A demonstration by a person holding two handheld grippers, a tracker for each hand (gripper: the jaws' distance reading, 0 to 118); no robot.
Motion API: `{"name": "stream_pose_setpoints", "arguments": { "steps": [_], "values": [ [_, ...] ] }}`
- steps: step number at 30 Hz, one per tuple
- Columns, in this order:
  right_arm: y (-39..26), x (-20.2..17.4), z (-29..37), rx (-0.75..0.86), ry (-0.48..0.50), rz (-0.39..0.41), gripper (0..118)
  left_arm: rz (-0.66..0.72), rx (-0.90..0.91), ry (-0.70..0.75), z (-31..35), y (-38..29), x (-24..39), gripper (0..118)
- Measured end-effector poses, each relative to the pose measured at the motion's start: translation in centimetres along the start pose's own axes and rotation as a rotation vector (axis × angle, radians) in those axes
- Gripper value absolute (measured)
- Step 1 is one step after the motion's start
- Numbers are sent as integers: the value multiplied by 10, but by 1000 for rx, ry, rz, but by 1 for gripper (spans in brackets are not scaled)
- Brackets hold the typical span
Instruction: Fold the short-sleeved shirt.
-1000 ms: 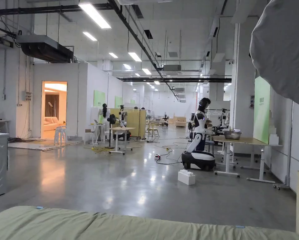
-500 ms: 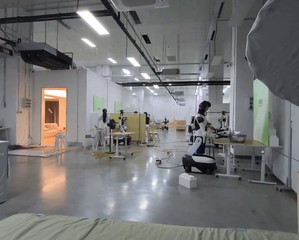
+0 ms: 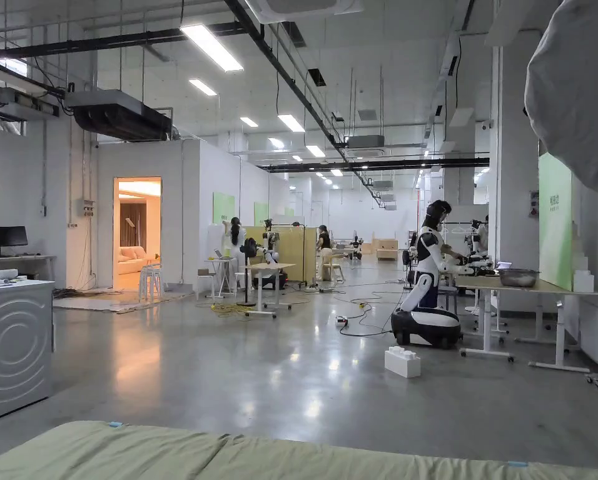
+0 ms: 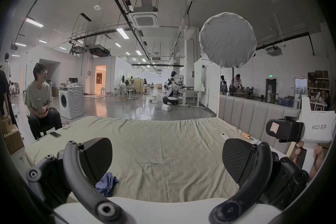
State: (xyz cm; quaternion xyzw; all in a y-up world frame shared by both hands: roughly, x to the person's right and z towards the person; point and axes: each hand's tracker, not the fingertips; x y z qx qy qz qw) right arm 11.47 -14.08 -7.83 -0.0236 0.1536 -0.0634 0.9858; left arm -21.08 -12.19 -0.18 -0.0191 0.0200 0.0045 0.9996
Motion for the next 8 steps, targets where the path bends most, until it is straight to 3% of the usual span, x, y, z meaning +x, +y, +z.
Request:
{"name": "stream_pose_setpoints", "arguments": {
  "steps": [4,6,8],
  "values": [
    [6,-6,2,50,-14,82,118,-16,0,8,-2,-2,1,118],
    [4,-3,0,-11,-10,15,118,-16,5,11,-1,-2,2,118],
    [5,-1,-1,-18,-15,3,118,-14,9,12,-1,-1,2,118]
  ]
}}
